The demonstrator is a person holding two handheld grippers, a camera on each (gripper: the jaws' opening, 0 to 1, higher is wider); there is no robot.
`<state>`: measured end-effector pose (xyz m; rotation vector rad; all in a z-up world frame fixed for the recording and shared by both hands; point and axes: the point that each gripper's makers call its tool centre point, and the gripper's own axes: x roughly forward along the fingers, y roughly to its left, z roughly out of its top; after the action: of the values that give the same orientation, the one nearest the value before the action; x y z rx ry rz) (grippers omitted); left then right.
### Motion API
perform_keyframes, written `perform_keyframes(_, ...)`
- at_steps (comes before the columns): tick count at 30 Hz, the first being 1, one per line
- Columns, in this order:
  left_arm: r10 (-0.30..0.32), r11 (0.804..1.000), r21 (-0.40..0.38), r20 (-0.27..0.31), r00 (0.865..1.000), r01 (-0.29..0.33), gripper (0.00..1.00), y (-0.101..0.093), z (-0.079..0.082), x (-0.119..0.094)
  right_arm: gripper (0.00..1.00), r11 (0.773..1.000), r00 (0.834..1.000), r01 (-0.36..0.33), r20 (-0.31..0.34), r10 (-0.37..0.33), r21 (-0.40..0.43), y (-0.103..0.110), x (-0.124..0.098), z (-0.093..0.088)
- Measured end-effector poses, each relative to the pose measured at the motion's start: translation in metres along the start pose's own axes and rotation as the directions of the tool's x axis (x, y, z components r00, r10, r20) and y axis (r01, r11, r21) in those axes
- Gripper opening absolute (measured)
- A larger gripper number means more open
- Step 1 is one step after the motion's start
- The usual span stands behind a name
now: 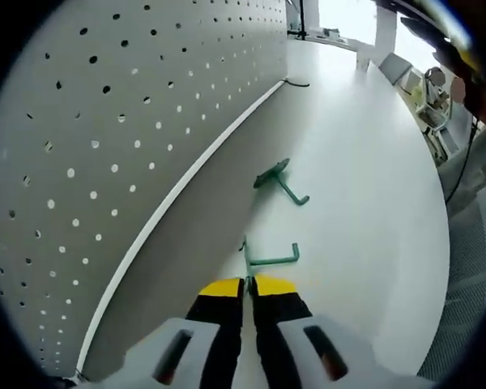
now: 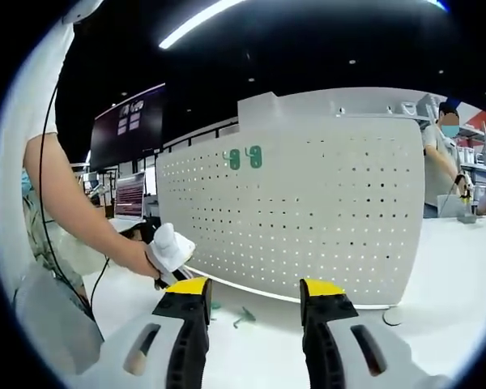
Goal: Insert the hook assembly into the mounting plate slot until the hook locks in place.
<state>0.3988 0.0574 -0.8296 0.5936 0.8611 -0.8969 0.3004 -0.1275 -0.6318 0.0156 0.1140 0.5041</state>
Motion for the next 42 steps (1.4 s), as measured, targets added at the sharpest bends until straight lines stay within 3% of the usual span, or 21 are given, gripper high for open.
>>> perform_keyframes(1,-0.003,1.000,-0.026,-0.005,1.000,0.003,0.03,0.000,-0.001,0.000,0.42,1.000,1.000,-0.001,-0.001,0.001,-0.001,0.000,0.000,-0.001)
perform_keyframes(16,-0.011,1.000,0.006,-0.018,1.000,0.011,0.03,-0.002,0.001,0.000,0.42,1.000,1.000,0.002,0.000,-0.002,0.000,-0.002,-0.001,-0.001)
perform_keyframes(19,-0.029,0.999,-0.032,0.021,0.999,0.030,0.02,-0.007,0.003,0.000,0.42,1.000,1.000,0.010,-0.002,-0.010,0.004,-0.004,-0.001,-0.002)
perform_keyframes(33,0.010,0.998,-0.062,0.119,0.993,-0.003,0.02,-0.004,0.012,-0.016,0.42,1.000,1.000,0.005,-0.001,-0.005,0.016,-0.003,-0.001,-0.001)
perform_keyframes(35,0.009,0.997,-0.074,0.164,0.986,0.004,0.02,-0.005,0.020,-0.020,0.42,1.000,1.000,0.006,0.002,-0.006,0.020,-0.003,-0.001,-0.001)
perform_keyframes(42,0.016,0.994,-0.105,0.239,0.971,0.010,0.02,-0.009,0.034,-0.029,0.42,1.000,1.000,0.005,0.011,-0.005,0.023,-0.002,-0.002,0.003)
